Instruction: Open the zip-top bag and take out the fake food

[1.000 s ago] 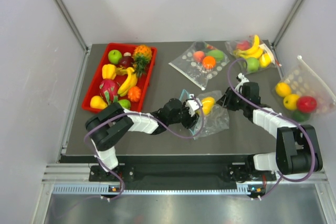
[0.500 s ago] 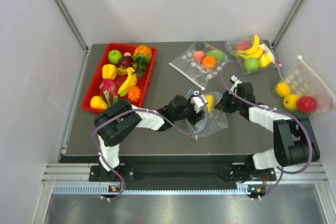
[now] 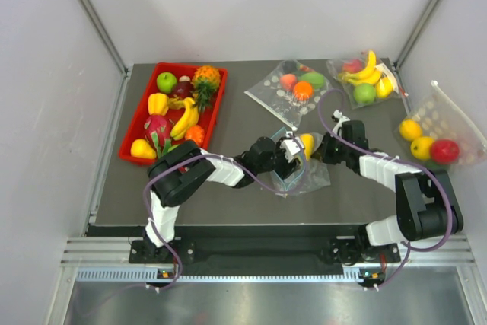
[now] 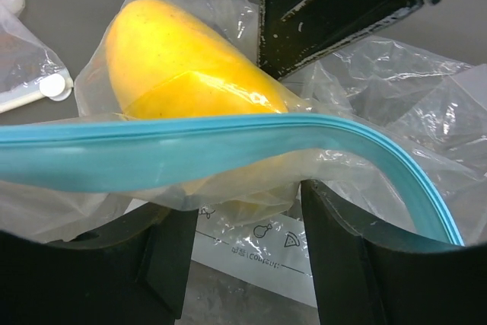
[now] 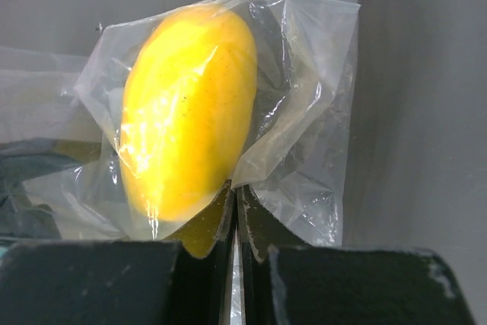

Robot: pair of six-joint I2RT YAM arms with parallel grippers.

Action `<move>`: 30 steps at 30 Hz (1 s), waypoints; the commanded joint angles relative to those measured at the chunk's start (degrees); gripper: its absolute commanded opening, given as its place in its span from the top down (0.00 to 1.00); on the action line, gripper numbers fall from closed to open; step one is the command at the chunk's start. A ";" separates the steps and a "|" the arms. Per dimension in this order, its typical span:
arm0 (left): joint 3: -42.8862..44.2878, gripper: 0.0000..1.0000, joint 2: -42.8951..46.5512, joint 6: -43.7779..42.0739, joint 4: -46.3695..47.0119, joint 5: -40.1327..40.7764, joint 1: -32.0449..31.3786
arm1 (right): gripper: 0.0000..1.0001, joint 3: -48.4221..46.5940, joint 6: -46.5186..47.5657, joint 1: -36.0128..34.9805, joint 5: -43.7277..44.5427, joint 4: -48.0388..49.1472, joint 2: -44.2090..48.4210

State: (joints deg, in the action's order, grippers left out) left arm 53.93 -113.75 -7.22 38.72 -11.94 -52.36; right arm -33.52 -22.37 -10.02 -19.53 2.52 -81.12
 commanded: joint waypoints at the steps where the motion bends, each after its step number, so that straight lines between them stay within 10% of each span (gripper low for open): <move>1: 2.23 0.39 -1.82 0.72 4.25 -0.45 -0.11 | 0.98 -1.20 0.57 -2.02 -1.39 1.96 0.53; 4: 2.23 0.22 -2.35 1.51 5.40 0.08 -0.11 | 0.98 -1.20 0.57 -2.98 -0.95 2.05 0.26; 22: 4.69 0.24 -5.60 1.33 10.50 2.45 1.12 | 0.99 -1.73 0.75 -6.59 0.11 1.52 -0.97; 30: 3.99 0.84 -3.94 3.00 9.81 -1.32 2.08 | 1.00 -0.41 1.10 -6.42 1.33 0.82 0.52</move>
State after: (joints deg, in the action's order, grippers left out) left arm 56.62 -119.44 -5.04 44.56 -10.81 -50.33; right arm -33.76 -21.98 -14.98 -17.19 2.57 -81.91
